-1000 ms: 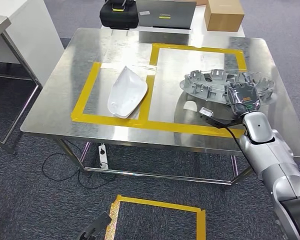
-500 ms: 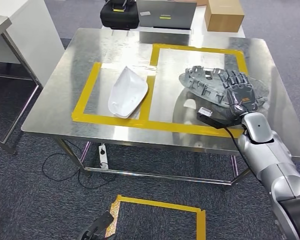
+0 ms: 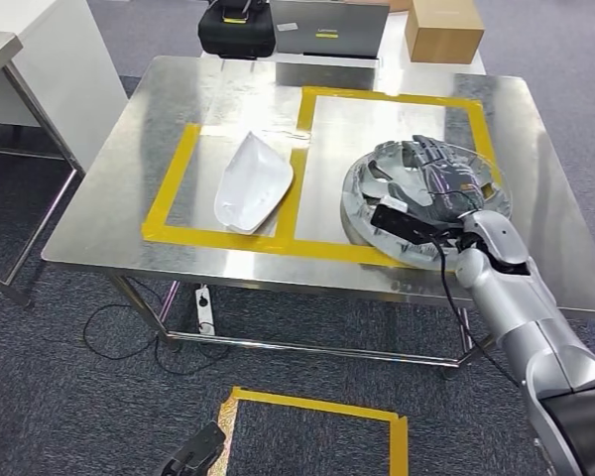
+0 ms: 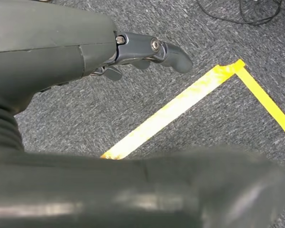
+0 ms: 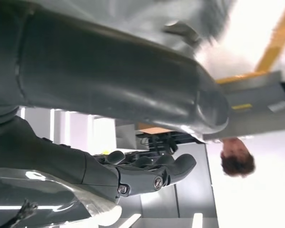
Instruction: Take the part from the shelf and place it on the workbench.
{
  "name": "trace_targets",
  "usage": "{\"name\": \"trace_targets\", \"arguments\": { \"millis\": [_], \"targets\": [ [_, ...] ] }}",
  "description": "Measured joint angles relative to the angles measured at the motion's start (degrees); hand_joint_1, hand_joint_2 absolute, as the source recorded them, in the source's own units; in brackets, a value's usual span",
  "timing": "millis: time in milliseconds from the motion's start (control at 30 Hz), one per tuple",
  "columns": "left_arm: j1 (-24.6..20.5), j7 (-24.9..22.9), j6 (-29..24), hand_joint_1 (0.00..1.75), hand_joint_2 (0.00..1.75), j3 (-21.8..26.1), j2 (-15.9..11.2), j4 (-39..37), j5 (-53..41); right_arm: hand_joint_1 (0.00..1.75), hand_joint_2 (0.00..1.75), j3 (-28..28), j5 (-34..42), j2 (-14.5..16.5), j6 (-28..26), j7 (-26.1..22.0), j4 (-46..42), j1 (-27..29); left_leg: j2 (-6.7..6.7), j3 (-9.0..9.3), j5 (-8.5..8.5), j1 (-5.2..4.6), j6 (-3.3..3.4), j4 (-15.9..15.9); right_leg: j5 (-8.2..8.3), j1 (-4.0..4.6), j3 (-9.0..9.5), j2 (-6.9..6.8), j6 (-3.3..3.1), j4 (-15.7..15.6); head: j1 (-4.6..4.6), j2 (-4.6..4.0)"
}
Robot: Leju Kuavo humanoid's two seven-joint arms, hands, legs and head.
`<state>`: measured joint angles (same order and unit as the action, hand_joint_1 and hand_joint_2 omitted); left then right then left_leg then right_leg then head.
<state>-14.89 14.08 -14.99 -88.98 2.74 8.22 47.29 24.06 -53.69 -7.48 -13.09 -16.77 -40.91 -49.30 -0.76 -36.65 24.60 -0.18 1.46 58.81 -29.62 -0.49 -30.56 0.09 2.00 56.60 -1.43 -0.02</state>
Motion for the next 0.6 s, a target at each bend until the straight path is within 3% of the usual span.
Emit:
{"name": "trace_targets", "arguments": {
  "millis": [133, 367, 600],
  "targets": [
    [0.06, 0.11, 0.00, 0.00, 0.00, 0.02, -0.02, 0.00, 0.11, 0.00, 0.00, -0.02, 4.19, 0.17, 0.80, -0.91, -2.75, 0.85, -0.03, 0.00, 0.00, 0.00, 0.00, 0.00, 0.00, -0.01, 0.01, -0.05, 0.00, 0.00, 0.01, 0.00],
    [0.67, 0.11, -0.18, 0.00, 0.00, 0.16, -0.12, 0.00, 0.77, 0.00, 0.00, -4.59, 25.56, 0.46, 7.05, -3.74, -14.07, 8.35, -0.03, 0.01, 0.01, -0.01, 0.01, 0.00, -0.01, -0.02, 0.03, -0.05, 0.00, -0.02, 0.01, 0.01],
    [1.34, 0.31, -0.64, 0.00, 0.00, 0.69, -0.19, 0.00, 1.90, 0.00, 0.00, -8.45, 32.04, 0.72, 5.61, -7.08, -24.83, 16.67, -0.04, 0.02, 0.06, -0.02, 0.00, 0.01, -0.02, -0.02, 0.03, -0.06, 0.01, -0.03, 0.01, 0.01]
  ]
}}
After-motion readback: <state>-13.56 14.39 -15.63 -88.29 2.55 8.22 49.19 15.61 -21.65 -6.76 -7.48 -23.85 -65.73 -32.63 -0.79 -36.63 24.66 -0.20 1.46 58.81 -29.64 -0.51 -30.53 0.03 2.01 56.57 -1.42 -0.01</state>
